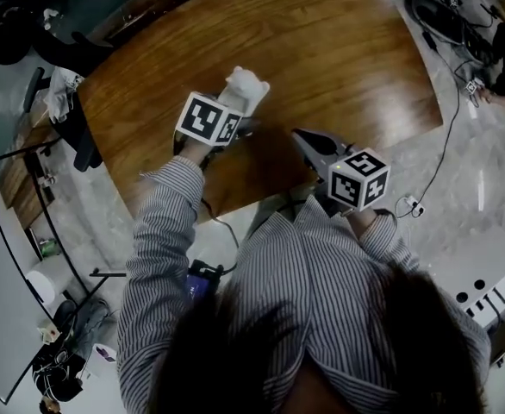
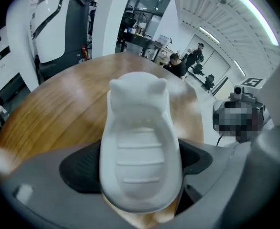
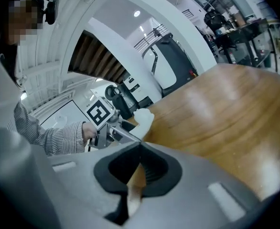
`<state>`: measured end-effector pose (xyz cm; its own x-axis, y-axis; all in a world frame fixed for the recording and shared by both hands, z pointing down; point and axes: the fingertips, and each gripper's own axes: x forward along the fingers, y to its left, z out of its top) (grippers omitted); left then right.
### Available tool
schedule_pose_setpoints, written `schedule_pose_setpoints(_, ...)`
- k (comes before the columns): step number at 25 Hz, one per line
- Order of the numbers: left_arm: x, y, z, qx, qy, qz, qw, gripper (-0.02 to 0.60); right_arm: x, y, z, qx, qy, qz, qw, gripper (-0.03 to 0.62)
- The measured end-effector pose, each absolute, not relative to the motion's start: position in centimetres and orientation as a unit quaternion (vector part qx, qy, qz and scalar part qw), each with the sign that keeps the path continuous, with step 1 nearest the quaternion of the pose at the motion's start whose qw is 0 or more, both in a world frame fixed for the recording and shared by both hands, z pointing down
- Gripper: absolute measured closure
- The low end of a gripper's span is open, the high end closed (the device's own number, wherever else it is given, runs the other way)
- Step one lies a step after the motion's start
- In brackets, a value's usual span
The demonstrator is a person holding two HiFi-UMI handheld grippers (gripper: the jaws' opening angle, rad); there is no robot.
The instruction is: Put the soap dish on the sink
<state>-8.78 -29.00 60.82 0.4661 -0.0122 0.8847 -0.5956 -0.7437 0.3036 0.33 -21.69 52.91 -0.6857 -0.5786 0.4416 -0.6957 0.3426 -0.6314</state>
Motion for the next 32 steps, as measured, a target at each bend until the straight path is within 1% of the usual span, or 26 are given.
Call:
schedule_pose_setpoints(3,-8.6,-29.8,61.4,0.787,-0.174,0.522,0.279,0.112,1.0,-21.6,53.5,0.399,-0.808,0.429,0.065,0.592)
schedule_pose_setpoints(10,-8.6,-31.3,62.6,0.757,-0.157,0.609,0.178,0.112,2.7,-21.7,53.6,0.414,-0.799,0.433,0.055,0.592)
schedule_pose_setpoints(16,-7.5,-30.6,64.5,0.729,-0.120,0.665,0.110,0.112,4.0,-21.5,54.0,0.419,-0.795,0.437,0.047,0.592)
schedule_pose_setpoints(26,-7.5,-30.1,65.5,0.707,-0.093,0.697,0.076,0.109,5.1,-21.1,54.0,0.424,-0.790,0.441,0.044,0.592)
schedule_pose_setpoints(32,-7.8,-30.0,65.3,0.714,-0.100,0.688,0.082,0.108,5.1,-20.8,53.7,0.415,-0.794,0.443,0.044,0.592)
